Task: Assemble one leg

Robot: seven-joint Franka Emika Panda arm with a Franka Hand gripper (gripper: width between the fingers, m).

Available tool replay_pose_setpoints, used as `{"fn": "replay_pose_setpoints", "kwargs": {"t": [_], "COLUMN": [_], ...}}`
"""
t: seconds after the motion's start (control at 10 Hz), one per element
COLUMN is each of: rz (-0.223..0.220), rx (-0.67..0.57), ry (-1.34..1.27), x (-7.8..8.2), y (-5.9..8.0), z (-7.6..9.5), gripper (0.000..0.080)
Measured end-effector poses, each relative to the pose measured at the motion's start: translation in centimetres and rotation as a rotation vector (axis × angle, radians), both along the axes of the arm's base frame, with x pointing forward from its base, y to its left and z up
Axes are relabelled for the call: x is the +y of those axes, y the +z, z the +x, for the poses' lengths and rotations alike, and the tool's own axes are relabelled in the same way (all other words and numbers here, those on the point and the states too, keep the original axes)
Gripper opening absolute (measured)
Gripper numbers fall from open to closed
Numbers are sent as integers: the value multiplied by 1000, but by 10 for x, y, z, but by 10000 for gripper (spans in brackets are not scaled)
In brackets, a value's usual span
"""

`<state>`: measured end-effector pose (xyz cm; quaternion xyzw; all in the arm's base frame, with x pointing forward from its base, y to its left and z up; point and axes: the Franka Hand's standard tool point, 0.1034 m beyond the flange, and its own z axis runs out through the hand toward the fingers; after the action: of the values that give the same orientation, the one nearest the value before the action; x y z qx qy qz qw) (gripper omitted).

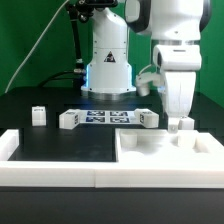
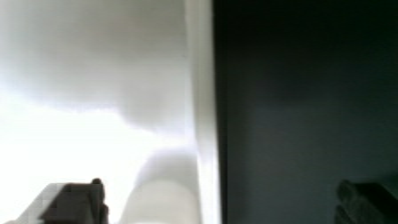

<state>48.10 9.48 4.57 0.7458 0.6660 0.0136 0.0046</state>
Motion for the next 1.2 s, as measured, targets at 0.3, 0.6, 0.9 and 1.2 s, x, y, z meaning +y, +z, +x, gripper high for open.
{"fn": "replay_pose_setpoints", "kwargs": {"t": [0.3, 0.6, 0.9, 1.2], "rz": [-5, 8, 59, 79], "rx": [-5, 2, -1, 30], "ry": [-77, -345, -780, -1066], "x": [2, 3, 24, 45], "y": [11, 10, 2, -2], "z": [-13, -13, -27, -38], "gripper": [649, 649, 649, 649]}}
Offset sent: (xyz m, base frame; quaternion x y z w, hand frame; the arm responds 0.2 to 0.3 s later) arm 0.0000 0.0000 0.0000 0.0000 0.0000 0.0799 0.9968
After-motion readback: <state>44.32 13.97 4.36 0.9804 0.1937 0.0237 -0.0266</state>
